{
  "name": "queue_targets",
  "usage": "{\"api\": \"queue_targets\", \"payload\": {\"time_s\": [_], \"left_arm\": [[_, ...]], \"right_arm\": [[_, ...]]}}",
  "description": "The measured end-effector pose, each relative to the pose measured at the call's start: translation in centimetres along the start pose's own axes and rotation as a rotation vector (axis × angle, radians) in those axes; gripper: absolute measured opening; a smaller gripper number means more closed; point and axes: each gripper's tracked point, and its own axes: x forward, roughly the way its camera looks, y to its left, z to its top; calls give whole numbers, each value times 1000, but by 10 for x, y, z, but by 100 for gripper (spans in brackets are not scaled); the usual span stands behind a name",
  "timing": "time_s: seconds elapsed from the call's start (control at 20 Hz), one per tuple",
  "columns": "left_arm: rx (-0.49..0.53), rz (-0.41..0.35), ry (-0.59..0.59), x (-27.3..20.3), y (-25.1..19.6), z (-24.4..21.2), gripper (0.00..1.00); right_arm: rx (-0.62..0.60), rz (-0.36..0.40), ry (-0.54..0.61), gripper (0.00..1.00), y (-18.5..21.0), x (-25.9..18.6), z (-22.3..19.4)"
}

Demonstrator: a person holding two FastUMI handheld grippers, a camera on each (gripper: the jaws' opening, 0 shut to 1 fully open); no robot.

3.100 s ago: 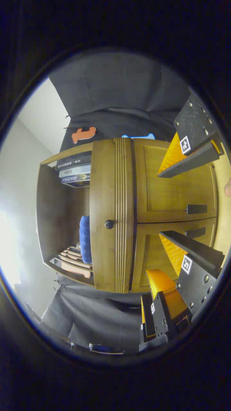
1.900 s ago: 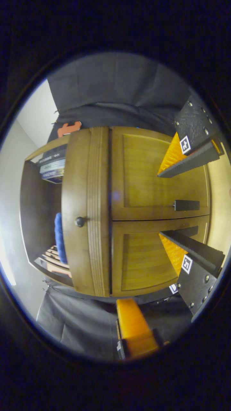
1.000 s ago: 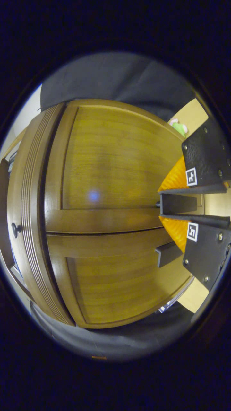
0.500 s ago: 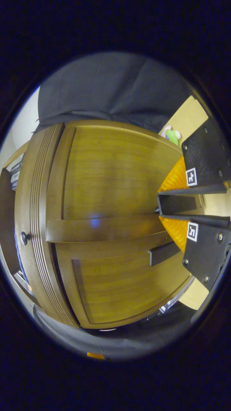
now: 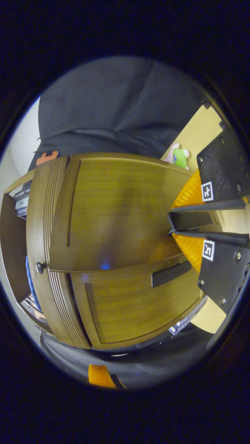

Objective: Open the right door of the double-door shoe cabinet with the right hand, and open the left door with the left hand.

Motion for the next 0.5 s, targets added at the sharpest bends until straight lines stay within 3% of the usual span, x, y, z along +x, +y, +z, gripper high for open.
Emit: {"api": "queue_targets", "payload": {"time_s": [0.5], "left_arm": [[-17,-146,21,0,-60,-9,92]], "right_arm": [[31,-59,-10,26,-10,-5,8]]}}
